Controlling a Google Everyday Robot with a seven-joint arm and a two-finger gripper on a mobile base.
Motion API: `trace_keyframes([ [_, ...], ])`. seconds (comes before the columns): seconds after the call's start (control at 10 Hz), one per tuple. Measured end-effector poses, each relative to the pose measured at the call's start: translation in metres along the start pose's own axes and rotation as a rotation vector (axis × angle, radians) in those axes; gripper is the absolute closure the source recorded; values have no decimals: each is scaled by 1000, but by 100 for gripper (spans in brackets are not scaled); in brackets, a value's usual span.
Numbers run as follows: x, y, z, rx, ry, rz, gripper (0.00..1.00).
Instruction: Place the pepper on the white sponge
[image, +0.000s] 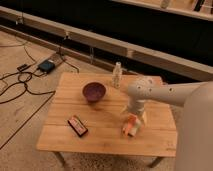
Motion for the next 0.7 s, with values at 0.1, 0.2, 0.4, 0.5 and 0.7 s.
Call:
trace_keyframes([
  [0.1,0,11,-13,4,-37,-31,20],
  [0.2,0,17,-21,7,-52,-47,20],
  [0.4,4,41,-53,14,-107,-118,20],
  [0.5,5,48,-62,11,-119,-136,20],
  [0.7,5,46,-62,15,-119,-136,20],
])
